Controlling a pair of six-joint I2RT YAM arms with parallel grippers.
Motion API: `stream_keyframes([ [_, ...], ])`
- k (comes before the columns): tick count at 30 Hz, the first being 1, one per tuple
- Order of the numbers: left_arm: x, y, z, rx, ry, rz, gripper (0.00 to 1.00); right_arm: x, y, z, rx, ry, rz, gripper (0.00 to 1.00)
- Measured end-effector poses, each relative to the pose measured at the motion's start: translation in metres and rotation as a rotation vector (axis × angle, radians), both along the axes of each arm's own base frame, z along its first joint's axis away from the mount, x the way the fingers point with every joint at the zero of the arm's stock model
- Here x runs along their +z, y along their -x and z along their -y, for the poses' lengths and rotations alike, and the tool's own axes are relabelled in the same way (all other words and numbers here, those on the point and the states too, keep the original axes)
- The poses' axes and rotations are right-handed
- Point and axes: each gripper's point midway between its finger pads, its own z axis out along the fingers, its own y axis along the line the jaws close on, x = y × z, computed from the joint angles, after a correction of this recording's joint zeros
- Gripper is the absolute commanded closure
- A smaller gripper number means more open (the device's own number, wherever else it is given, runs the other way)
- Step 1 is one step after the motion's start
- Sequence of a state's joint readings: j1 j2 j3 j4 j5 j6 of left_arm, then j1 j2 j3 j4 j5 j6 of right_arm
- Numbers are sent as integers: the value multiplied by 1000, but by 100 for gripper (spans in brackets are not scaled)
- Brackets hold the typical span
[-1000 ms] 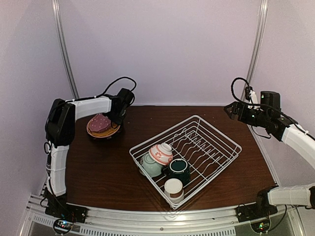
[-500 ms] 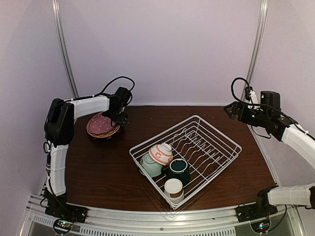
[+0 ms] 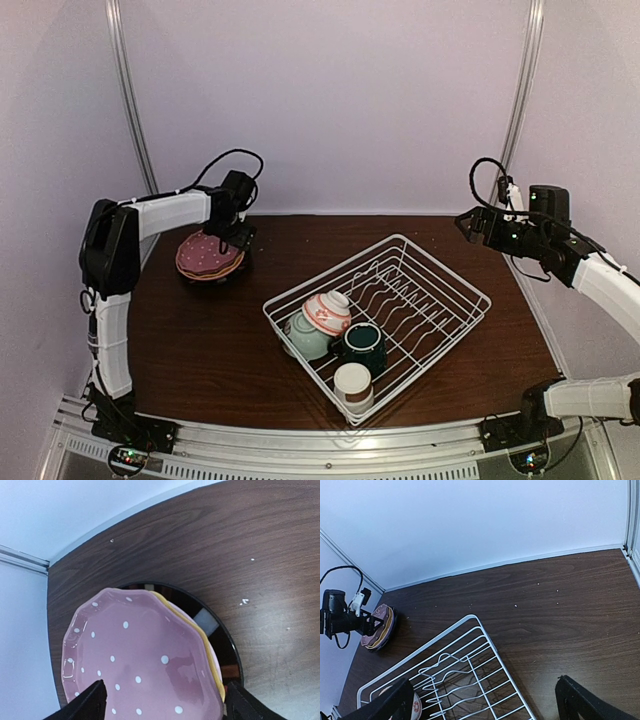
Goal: Unload the mixed dishes from the dish rack
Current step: Place the plate on the plate, then grab the bowl from the dish rack.
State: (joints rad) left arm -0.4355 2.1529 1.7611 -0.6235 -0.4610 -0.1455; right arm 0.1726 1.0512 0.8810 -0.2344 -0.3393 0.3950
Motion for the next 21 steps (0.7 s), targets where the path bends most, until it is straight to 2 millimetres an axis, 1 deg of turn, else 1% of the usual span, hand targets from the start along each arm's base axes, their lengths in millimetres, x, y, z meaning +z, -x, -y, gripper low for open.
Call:
stream_keyframes([
  [2, 14, 5, 2, -13, 38, 17, 12, 0, 0, 0, 2, 2, 0, 0],
  [4, 36, 8, 6, -31, 81, 53, 8, 0, 0, -1, 7, 2, 1, 0],
  [9, 118, 22, 25, -107, 195, 203, 3, -2, 2, -7, 40, 1, -3, 0],
  [10, 131, 27, 31, -130, 214, 228, 3, -3, 2, -9, 50, 5, -4, 0],
  [12, 157, 42, 50, -205, 260, 268, 3, -6, 4, -16, 79, 12, -13, 0],
  [14, 172, 59, 73, -289, 290, 284, 3, -10, 6, -23, 103, 19, -22, 0],
  [16, 179, 78, 101, -375, 305, 282, 3, -12, 7, -30, 130, 30, -31, 0],
  [17, 180, 89, 117, -424, 312, 274, 3, -13, 9, -34, 146, 34, -35, 0],
  [19, 178, 108, 144, -496, 330, 256, 2, -13, 12, -45, 184, 42, -39, 0],
  [21, 172, 124, 160, -541, 347, 230, 3, -14, 17, -61, 237, 50, -43, 0],
])
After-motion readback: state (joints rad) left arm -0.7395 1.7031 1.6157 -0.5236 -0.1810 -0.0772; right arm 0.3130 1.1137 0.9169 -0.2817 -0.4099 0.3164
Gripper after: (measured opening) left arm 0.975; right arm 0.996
